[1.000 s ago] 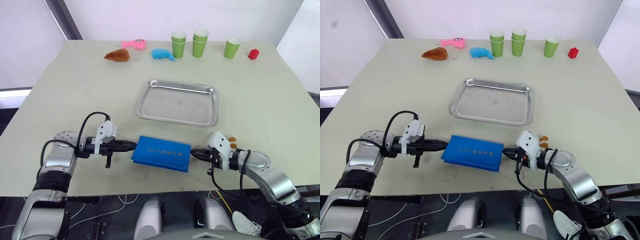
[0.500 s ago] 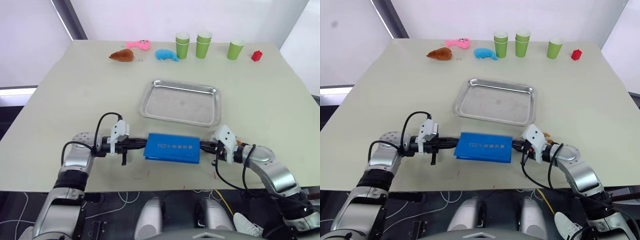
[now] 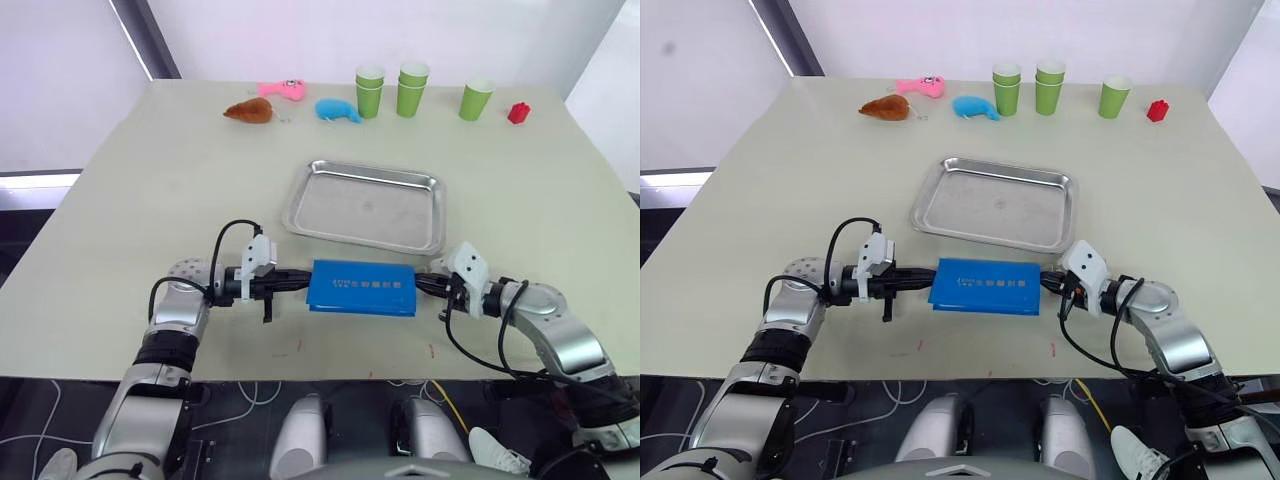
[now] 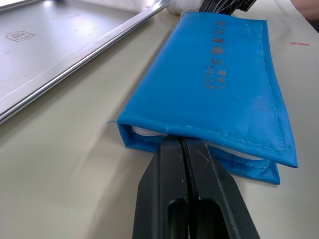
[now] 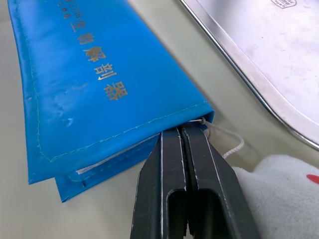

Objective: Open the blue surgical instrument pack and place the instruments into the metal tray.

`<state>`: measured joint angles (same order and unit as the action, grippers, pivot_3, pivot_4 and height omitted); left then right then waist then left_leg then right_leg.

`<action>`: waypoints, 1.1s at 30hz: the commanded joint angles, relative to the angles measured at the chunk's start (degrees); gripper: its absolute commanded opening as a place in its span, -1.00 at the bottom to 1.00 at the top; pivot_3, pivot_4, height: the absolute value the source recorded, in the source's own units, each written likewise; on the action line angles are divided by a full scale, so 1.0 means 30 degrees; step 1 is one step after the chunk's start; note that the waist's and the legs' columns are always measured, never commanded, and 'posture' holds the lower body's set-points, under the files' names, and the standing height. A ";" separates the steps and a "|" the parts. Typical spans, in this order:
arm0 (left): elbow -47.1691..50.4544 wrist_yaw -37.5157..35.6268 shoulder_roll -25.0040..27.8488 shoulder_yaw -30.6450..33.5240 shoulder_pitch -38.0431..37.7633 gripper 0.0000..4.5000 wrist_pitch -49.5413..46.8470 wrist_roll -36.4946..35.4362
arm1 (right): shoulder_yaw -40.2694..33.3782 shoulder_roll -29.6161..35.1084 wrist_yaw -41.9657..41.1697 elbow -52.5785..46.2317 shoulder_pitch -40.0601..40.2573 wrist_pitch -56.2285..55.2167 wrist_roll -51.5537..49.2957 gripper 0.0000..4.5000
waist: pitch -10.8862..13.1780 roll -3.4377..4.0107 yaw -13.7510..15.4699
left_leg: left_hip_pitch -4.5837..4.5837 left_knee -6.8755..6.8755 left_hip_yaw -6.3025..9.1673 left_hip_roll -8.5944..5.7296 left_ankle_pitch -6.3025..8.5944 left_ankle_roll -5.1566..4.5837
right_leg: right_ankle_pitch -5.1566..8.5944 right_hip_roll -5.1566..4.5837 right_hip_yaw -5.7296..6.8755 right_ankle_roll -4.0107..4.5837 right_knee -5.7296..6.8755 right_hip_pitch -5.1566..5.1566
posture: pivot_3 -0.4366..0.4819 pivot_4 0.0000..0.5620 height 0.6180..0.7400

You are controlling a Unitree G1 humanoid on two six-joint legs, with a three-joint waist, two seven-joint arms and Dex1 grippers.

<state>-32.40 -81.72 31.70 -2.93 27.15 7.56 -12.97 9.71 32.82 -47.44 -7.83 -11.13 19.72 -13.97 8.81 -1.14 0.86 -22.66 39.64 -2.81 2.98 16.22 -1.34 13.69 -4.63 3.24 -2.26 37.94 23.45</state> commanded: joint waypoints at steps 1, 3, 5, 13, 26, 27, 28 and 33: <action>0.0238 0.0026 0.0817 0.0407 -0.0700 -0.97 -0.0111 -0.0131 | -0.1852 0.0809 -0.0679 -0.0842 0.1084 -0.1009 -0.0740 -1.00 | 0.0001 0.0003 -0.0044 | -0.0008 -0.0003 -0.0005 0.0007 0.0001 0.0000 | 0.0000 0.0008 -0.0003 0.0001 -0.0008 0.0005 | -0.05 -0.47 0.99; 0.0710 0.0409 0.1234 0.0768 -0.1201 -0.97 -0.0018 -0.0214 | -0.2371 0.1339 -0.1188 -0.0879 0.1715 -0.1654 -0.0859 -1.00 | 0.0002 0.0004 -0.0094 | -0.0008 -0.0013 -0.0003 0.0014 0.0002 0.0000 | 0.0001 0.0013 -0.0005 0.0002 -0.0013 0.0007 | -0.05 -0.47 0.99; 0.1159 0.0501 0.1872 0.0982 -0.1758 -0.97 0.0303 -0.0187 | -0.3001 0.1679 -0.1349 -0.0921 0.2196 -0.2028 -0.1086 -1.00 | 0.0003 0.0005 -0.0190 | 0.0000 -0.0046 -0.0008 0.0031 0.0002 0.0000 | 0.0003 0.0030 -0.0020 0.0004 -0.0027 0.0016 | -0.05 -0.47 0.99; 0.4071 -0.0798 0.4274 0.2579 -0.2984 -1.00 -0.0584 -0.2246 | -0.4052 0.2368 -0.4237 -0.2102 0.4261 -0.3996 -0.2994 -0.76 | 0.0023 0.0001 -0.0351 | 0.0002 -0.0074 -0.0005 0.0080 0.0003 0.0001 | 0.0008 0.0080 -0.0014 0.0014 -0.0031 0.0034 | -0.05 -0.47 0.99; 1.1574 -0.3594 0.8521 0.2730 -0.4154 -0.36 -0.6120 -0.7392 | -0.0544 -0.0473 -0.3926 -0.1632 0.3294 -1.0299 0.0627 1.00 | 0.0121 -0.0005 -0.0310 | -0.0011 -0.0080 -0.0007 0.0104 -0.0008 0.0029 | 0.0015 0.0128 -0.0065 0.0008 -0.0051 0.0062 | -0.05 -0.47 0.99; 1.1820 -0.3594 0.8648 0.2549 -0.4078 -0.23 -0.6184 -0.7529 | -0.0276 -0.0534 -0.4014 -0.1172 0.2964 -1.0648 0.0924 1.00 | 0.0132 0.0011 -0.0307 | -0.0007 -0.0081 -0.0006 0.0104 -0.0008 0.0029 | 0.0015 0.0128 -0.0069 0.0007 -0.0050 0.0062 | -0.05 -0.47 0.99; 1.2173 -0.3594 0.8795 0.2388 -0.4045 -0.21 -0.6285 -0.7759 | -0.0065 -0.0710 -0.3918 -0.0612 0.2560 -1.1132 0.1295 1.00 | 0.0135 0.0014 -0.0308 | -0.0011 -0.0082 -0.0012 0.0104 -0.0008 0.0029 | 0.0015 0.0137 -0.0079 0.0007 -0.0051 0.0069 | -0.05 -0.47 0.99; 1.2830 -0.3594 0.9156 0.1857 -0.3981 0.68 -0.6336 -0.8603 | 0.0727 -0.1348 -0.3283 0.2508 0.0511 -1.4497 0.3203 1.00 | 0.0165 0.0058 -0.0305 | -0.0013 -0.0084 -0.0043 0.0098 -0.0011 0.0035 | 0.0012 0.0174 -0.0160 0.0013 -0.0050 0.0079 | -0.05 -0.47 0.99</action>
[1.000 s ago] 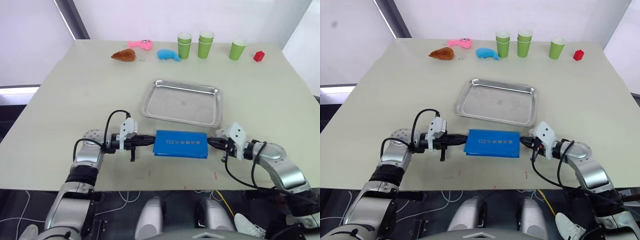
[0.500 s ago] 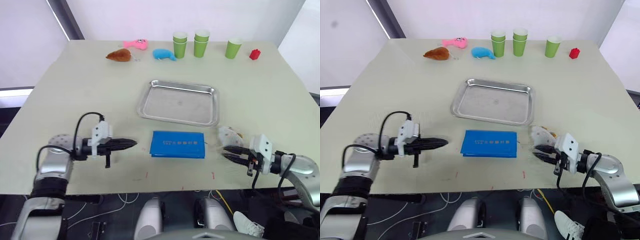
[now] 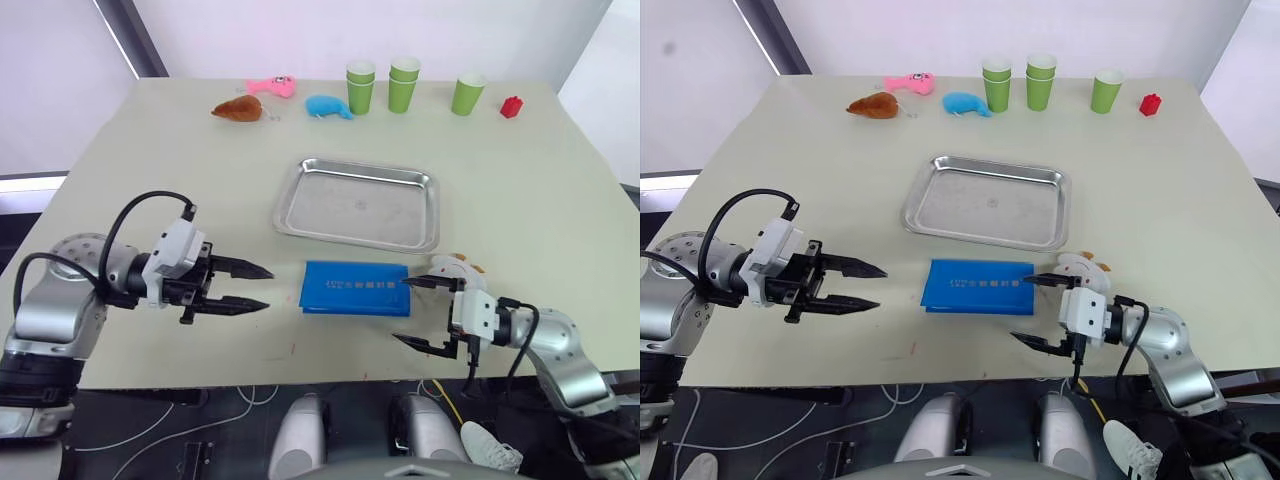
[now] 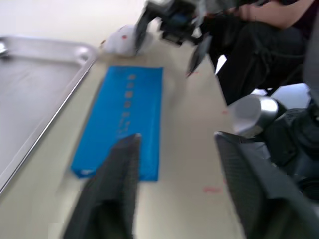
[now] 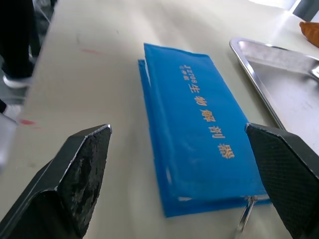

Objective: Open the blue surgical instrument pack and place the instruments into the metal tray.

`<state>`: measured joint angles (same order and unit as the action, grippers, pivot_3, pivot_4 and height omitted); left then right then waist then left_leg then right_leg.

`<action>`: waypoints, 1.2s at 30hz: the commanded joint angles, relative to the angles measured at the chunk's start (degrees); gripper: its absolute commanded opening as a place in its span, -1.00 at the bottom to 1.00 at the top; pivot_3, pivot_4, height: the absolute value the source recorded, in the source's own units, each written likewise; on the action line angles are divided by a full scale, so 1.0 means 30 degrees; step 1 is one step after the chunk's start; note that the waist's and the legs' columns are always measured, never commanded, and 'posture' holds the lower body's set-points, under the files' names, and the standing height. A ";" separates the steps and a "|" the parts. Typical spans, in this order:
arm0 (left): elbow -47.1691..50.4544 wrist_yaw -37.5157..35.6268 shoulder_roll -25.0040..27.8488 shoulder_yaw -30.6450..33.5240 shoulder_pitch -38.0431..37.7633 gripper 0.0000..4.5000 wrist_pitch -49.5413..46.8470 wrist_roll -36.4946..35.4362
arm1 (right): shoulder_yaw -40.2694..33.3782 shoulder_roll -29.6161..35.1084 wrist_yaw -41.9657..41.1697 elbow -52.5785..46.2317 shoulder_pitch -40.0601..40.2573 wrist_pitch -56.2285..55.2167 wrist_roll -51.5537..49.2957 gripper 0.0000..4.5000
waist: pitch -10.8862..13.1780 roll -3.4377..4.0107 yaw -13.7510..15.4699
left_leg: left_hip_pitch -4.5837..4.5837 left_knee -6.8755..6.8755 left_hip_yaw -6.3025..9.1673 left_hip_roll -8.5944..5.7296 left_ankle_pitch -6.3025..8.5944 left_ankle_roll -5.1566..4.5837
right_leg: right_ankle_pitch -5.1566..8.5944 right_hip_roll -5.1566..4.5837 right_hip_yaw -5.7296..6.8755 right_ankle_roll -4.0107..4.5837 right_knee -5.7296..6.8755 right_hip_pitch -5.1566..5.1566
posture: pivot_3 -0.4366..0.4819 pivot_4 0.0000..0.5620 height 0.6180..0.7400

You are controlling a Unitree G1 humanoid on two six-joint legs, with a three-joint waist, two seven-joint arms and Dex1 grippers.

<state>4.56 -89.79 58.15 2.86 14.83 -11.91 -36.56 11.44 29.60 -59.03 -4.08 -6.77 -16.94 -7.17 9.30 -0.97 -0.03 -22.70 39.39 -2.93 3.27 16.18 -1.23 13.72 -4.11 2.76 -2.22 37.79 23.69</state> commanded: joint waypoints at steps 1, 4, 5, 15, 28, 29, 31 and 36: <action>0.0462 -0.0904 0.0435 -0.0177 0.0088 0.83 0.0372 -0.0786 | 0.0224 -0.0351 0.0711 0.1820 -0.1286 -0.2894 0.1204 1.00 | 0.0003 0.0002 -0.0013 | 0.0000 0.0000 -0.0003 0.0000 0.0000 0.0000 | -0.0001 0.0003 -0.0006 0.0000 -0.0003 0.0002 | -0.05 -0.47 0.99; 0.0350 -0.0904 0.0633 -0.0311 0.0078 0.99 0.0642 -0.0927 | 0.0567 -0.0431 0.0567 0.3177 -0.2012 -0.3930 0.1347 1.00 | 0.0006 0.0002 -0.0039 | 0.0000 -0.0001 -0.0024 0.0000 -0.0001 0.0001 | -0.0001 0.0006 -0.0027 0.0001 -0.0001 0.0012 | -0.05 -0.47 0.99; 0.0340 -0.0904 0.0679 -0.0306 0.0079 0.99 0.0656 -0.0986 | 0.0635 -0.0464 0.0580 0.3524 -0.2180 -0.4125 0.1351 1.00 | 0.0006 0.0003 -0.0051 | 0.0000 -0.0001 -0.0024 0.0001 -0.0001 0.0001 | -0.0001 0.0008 -0.0028 0.0001 -0.0002 0.0012 | -0.05 -0.47 0.99; 0.0561 -0.0904 0.1356 0.0555 -0.0997 1.00 0.0852 -0.1368 | 0.1218 -0.0350 0.0312 0.6059 -0.3208 -0.5556 0.1527 0.89 | 0.0013 0.0011 -0.0131 | 0.0019 -0.0004 -0.0068 0.0001 -0.0002 0.0002 | -0.0003 0.0018 -0.0095 0.0000 0.0004 0.0014 | -0.05 -0.47 0.99; 0.0423 -0.0902 0.1139 0.1259 -0.1910 1.00 0.1627 -0.1133 | 0.1251 -0.0180 -0.0723 0.6036 -0.3325 -0.5059 0.0544 -0.99 | 0.0013 0.0013 -0.0134 | 0.0036 -0.0002 -0.0094 -0.0001 -0.0002 0.0001 | -0.0004 0.0025 -0.0139 -0.0001 0.0026 0.0013 | -0.05 -0.47 0.99; 0.0433 -0.0857 0.1031 0.1308 -0.1935 1.00 0.1654 -0.1084 | 0.1199 -0.0131 -0.0861 0.5794 -0.3259 -0.4889 0.0302 -0.99 | 0.0013 0.0013 -0.0129 | 0.0036 -0.0002 -0.0094 -0.0001 -0.0002 0.0001 | -0.0004 0.0025 -0.0140 -0.0001 0.0025 0.0013 | -0.05 -0.47 0.99; 0.0423 -0.0766 0.0842 0.1353 -0.1977 1.00 0.1771 -0.0967 | 0.1104 0.0041 -0.1204 0.5156 -0.3054 -0.4333 -0.0342 -0.99 | 0.0013 0.0013 -0.0108 | 0.0036 -0.0002 -0.0096 -0.0001 -0.0002 0.0001 | -0.0004 0.0025 -0.0140 -0.0001 0.0024 0.0013 | -0.05 -0.47 0.99; 0.0212 -0.0895 0.0724 0.1473 -0.2020 1.00 0.2033 -0.0811 | 0.1134 0.1273 -0.2804 0.1517 -0.2166 -0.0454 -0.3218 -0.99 | 0.0017 0.0018 -0.0049 | 0.0032 -0.0004 -0.0099 0.0000 -0.0001 0.0002 | -0.0003 0.0023 -0.0143 0.0001 0.0021 0.0014 | -0.05 -0.47 0.99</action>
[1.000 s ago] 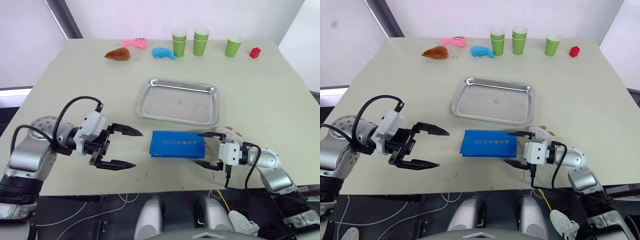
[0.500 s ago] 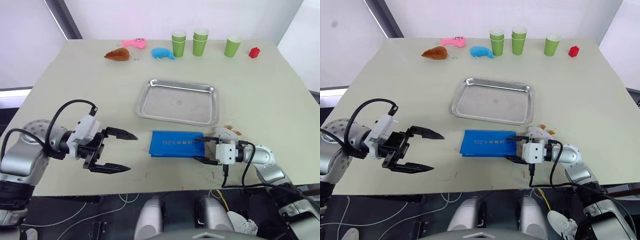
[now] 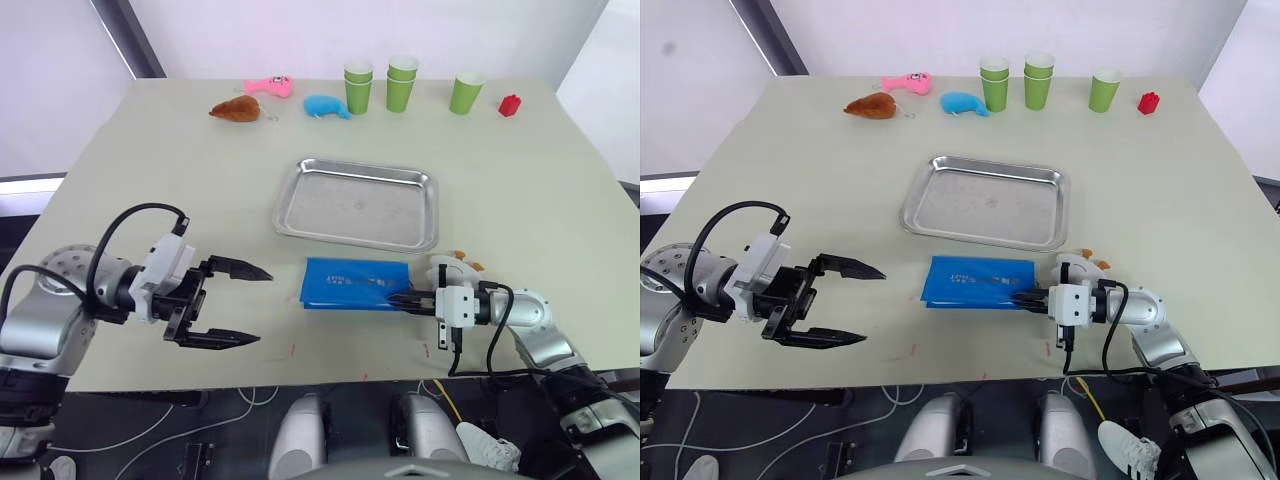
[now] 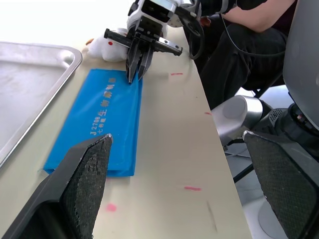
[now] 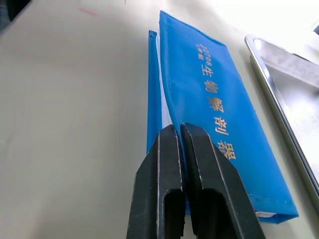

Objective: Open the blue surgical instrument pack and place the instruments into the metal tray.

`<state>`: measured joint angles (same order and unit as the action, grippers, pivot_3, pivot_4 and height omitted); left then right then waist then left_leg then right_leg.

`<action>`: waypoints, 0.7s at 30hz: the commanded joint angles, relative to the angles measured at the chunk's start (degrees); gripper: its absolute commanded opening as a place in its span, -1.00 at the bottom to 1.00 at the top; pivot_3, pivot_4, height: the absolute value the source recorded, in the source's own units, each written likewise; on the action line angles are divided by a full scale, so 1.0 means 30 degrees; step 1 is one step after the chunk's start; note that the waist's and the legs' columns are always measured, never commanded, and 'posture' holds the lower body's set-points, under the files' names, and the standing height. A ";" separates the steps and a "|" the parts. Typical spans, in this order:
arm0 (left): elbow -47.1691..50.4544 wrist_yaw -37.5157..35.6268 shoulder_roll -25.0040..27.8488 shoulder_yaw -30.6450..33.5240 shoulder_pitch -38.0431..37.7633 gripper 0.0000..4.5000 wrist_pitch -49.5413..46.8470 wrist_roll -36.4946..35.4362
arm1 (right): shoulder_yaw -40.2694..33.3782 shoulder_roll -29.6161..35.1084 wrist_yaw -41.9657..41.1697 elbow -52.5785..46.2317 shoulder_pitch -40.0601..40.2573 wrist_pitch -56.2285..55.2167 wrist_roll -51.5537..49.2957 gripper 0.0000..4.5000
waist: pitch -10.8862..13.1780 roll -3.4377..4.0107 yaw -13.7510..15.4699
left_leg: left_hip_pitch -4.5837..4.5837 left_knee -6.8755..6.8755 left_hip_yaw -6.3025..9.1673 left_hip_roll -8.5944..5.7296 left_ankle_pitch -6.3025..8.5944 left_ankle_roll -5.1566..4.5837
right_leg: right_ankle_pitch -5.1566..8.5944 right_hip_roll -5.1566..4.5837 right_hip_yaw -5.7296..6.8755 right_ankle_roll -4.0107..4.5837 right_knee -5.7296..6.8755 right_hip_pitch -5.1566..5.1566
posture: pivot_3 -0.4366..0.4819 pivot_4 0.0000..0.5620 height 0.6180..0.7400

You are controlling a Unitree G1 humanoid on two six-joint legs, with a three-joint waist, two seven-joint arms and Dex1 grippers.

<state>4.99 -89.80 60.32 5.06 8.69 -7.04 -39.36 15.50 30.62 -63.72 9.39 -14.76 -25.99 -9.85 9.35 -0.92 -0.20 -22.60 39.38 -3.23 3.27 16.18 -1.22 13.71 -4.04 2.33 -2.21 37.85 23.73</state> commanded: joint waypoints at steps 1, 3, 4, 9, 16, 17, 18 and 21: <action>0.0067 -0.0898 -0.0030 0.0752 0.0044 1.00 0.0418 0.0126 | -0.0223 0.1321 -0.1673 -0.3783 0.0669 0.3525 -0.2998 -0.99 | 0.0006 0.0009 0.0008 | -0.0001 0.0000 0.0000 0.0001 0.0000 0.0000 | 0.0000 0.0001 0.0001 0.0000 -0.0001 0.0000 | -0.05 -0.47 0.99; 0.0091 -0.0894 -0.0131 0.0738 0.0098 1.00 0.0431 0.0158 | -0.0291 0.2161 -0.2549 -0.5376 0.0884 0.5586 -0.4423 -0.99 | 0.0007 0.0012 0.0018 | -0.0003 0.0001 -0.0005 0.0000 0.0001 -0.0002 | 0.0000 0.0000 -0.0002 -0.0001 -0.0005 0.0001 | -0.05 -0.47 0.99; 0.0073 -0.0888 -0.0218 0.0696 0.0162 1.00 0.0479 0.0213 | -0.0296 0.2594 -0.3095 -0.5976 0.0863 0.6467 -0.5088 -0.99 | 0.0008 0.0012 0.0045 | -0.0002 0.0000 -0.0006 0.0000 0.0002 -0.0003 | 0.0000 -0.0001 -0.0002 -0.0001 -0.0007 0.0001 | -0.05 -0.47 0.99; -0.0309 -0.0901 -0.0491 0.0143 0.0786 1.00 0.0838 0.0442 | -0.0632 0.3257 -0.3803 -0.7155 -0.0071 1.0573 -0.7182 -0.99 | 0.0009 0.0008 0.0054 | 0.0002 0.0001 0.0006 0.0002 0.0002 -0.0004 | 0.0000 0.0005 0.0009 -0.0001 0.0001 0.0000 | -0.05 -0.47 0.99; -0.0918 -0.0900 -0.1810 -0.1233 0.1919 1.00 0.1194 0.1039 | -0.0647 0.2991 -0.2703 -0.5653 -0.2646 1.7552 -0.8777 -0.99 | 0.0010 0.0010 0.0234 | -0.0003 0.0003 0.0004 0.0000 0.0002 -0.0004 | -0.0003 0.0005 0.0006 0.0001 0.0000 0.0002 | -0.05 -0.47 0.99; -0.1185 -0.0900 -0.2016 -0.1384 0.2124 1.00 0.1237 0.1180 | -0.0736 0.2822 -0.2652 -0.5319 -0.2977 1.8079 -0.9004 -0.99 | 0.0014 0.0016 0.0252 | -0.0018 0.0001 -0.0004 -0.0002 0.0002 -0.0004 | -0.0002 0.0005 0.0002 0.0002 -0.0005 0.0019 | -0.05 -0.47 0.99; -0.1548 -0.0900 -0.2213 -0.1540 0.2322 1.00 0.1396 0.1358 | -0.0806 0.2672 -0.2694 -0.5043 -0.3277 1.8453 -0.9084 -0.99 | 0.0008 0.0004 0.0269 | -0.0017 0.0005 -0.0014 -0.0005 0.0002 -0.0005 | -0.0004 0.0004 -0.0006 -0.0001 -0.0003 0.0019 | -0.05 -0.47 0.99; -0.2715 -0.0901 -0.2899 -0.2089 0.2896 1.00 0.1846 0.1891 | -0.0995 0.2170 -0.2605 -0.3951 -0.4208 1.9419 -0.9052 -0.99 | 0.0007 0.0003 0.0296 | -0.0022 0.0001 0.0003 -0.0005 0.0002 -0.0005 | -0.0004 0.0011 0.0005 0.0003 0.0005 0.0026 | -0.05 -0.47 0.99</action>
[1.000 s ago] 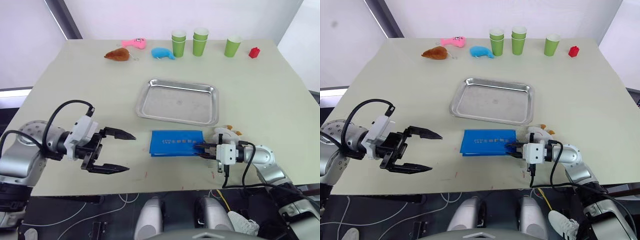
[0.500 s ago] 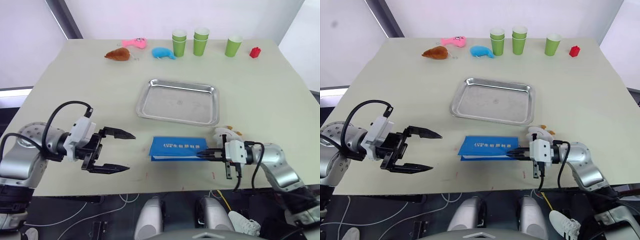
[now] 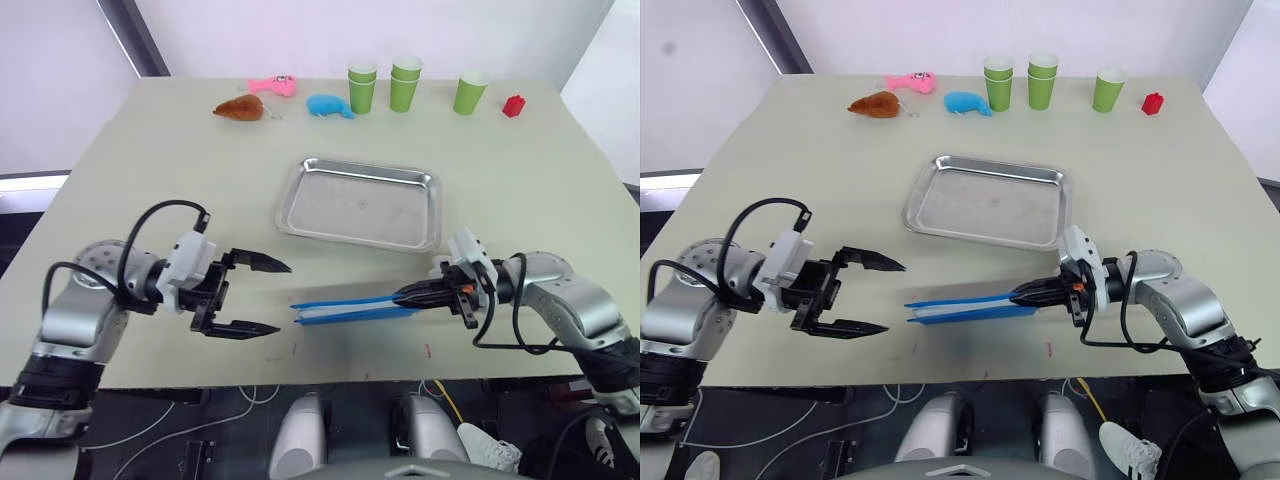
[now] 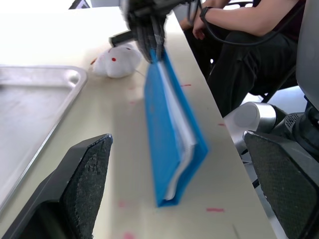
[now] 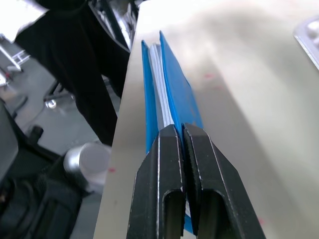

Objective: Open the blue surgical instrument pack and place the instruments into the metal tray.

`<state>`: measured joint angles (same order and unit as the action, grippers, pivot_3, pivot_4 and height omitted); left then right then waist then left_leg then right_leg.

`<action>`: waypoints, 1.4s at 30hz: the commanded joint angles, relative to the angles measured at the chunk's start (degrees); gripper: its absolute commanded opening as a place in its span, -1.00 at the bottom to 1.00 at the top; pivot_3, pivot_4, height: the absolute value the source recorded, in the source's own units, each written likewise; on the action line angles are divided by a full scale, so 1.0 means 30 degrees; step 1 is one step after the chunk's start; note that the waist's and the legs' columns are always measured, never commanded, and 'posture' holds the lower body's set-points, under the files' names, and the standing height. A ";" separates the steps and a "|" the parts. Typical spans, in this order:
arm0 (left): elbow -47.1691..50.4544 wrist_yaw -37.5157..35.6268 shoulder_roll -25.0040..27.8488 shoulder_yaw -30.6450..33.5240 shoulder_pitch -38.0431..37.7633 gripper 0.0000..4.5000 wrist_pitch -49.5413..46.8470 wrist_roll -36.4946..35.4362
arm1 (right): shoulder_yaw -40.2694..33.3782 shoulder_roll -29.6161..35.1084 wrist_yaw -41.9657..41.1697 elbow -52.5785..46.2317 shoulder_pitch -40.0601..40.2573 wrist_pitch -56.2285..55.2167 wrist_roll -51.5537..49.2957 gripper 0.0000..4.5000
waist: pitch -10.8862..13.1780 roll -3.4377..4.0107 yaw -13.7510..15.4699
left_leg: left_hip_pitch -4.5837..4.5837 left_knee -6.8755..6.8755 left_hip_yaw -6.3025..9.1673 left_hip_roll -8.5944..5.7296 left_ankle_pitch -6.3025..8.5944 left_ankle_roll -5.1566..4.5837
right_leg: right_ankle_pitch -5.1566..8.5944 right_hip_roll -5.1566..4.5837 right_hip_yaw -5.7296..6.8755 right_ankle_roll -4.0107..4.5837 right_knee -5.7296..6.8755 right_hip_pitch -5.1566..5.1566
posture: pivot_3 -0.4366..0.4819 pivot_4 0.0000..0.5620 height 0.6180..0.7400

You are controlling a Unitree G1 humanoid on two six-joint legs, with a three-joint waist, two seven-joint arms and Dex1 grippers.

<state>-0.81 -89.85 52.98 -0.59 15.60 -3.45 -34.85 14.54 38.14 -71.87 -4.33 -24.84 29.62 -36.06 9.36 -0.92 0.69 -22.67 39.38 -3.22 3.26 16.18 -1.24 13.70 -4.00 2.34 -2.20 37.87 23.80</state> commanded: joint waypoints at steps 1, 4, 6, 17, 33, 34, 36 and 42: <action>-0.1163 -0.0883 -0.0775 -0.0364 0.0828 1.00 0.0694 0.0516 | -0.0732 -0.0459 0.0061 0.0976 -0.1132 0.1151 -0.0324 -0.99 | 0.0001 0.0002 0.0002 | -0.0007 0.0000 -0.0002 0.0000 0.0000 0.0000 | -0.0001 0.0001 -0.0002 0.0000 0.0000 0.0007 | -0.05 -0.47 0.99; -0.2441 -0.0772 -0.1932 -0.0537 0.1650 1.00 0.0700 0.0804 | -0.0948 -0.0775 -0.0121 0.1623 -0.1694 0.1795 -0.0349 -0.99 | 0.0001 0.0003 0.0013 | -0.0016 0.0006 -0.0011 -0.0006 0.0000 -0.0001 | -0.0003 -0.0004 -0.0010 -0.0004 -0.0005 0.0007 | -0.05 -0.47 0.99; -0.3040 -0.0726 -0.2521 -0.0590 0.1994 1.00 0.0464 0.0859 | -0.1056 -0.0909 -0.0245 0.1820 -0.1832 0.1928 -0.0251 -0.99 | 0.0001 0.0004 0.0016 | -0.0028 0.0009 -0.0005 -0.0007 0.0000 -0.0001 | -0.0004 -0.0002 -0.0003 -0.0004 0.0000 0.0012 | -0.05 -0.47 0.99; -0.5298 -0.0712 -0.5016 -0.0598 0.2547 0.82 0.0822 0.1513 | -0.1349 -0.1126 -0.0391 0.1905 -0.1759 0.2049 0.0155 -1.00 | 0.0000 0.0002 -0.0001 | -0.0035 0.0008 -0.0002 -0.0008 0.0000 -0.0002 | -0.0004 -0.0002 -0.0006 -0.0004 -0.0006 0.0016 | -0.05 -0.47 0.99; -0.5286 -0.0715 -0.5905 -0.0260 0.1948 -1.00 0.0750 0.1456 | -0.1642 -0.0987 -0.0640 0.1848 -0.1227 0.1411 0.0849 -0.86 | -0.0002 0.0000 0.0042 | -0.0036 0.0009 0.0004 -0.0011 0.0000 -0.0001 | -0.0004 -0.0006 -0.0005 -0.0005 -0.0011 0.0011 | -0.05 -0.47 0.99; -0.5297 -0.0735 -0.5907 -0.0226 0.1873 -1.00 0.0792 0.1481 | -0.1854 -0.0928 -0.0667 0.1652 -0.1175 0.1650 0.0561 -0.71 | -0.0002 0.0000 0.0046 | -0.0035 0.0009 0.0004 -0.0011 0.0000 -0.0002 | -0.0004 -0.0006 -0.0005 -0.0005 -0.0011 0.0011 | -0.05 -0.47 0.99; -0.5385 -0.0782 -0.5901 -0.0193 0.1694 -1.00 0.0962 0.1572 | -0.2368 -0.0603 -0.0762 0.1073 -0.0948 0.2224 -0.0013 -0.43 | -0.0002 0.0000 0.0041 | -0.0035 0.0009 0.0004 -0.0014 0.0000 -0.0001 | -0.0005 -0.0009 -0.0005 -0.0005 -0.0010 0.0009 | -0.05 -0.47 0.99; -0.5637 -0.0834 -0.5891 -0.0138 0.1704 -1.00 0.1273 0.1730 | -0.4327 0.0653 -0.0612 -0.0079 0.0000 0.2901 -0.0925 0.76 | -0.0002 0.0000 0.0012 | -0.0032 0.0008 0.0008 -0.0013 0.0000 -0.0002 | -0.0004 -0.0009 -0.0005 -0.0005 -0.0008 0.0010 | -0.05 -0.47 0.99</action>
<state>-17.82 -89.87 35.31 -1.49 20.92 -0.41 -29.53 5.05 38.74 -73.54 -2.07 -25.08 37.80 -36.94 9.36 -0.92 0.73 -22.76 39.41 -3.20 3.22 16.18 -1.24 13.69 -4.03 2.33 -2.22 37.84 23.84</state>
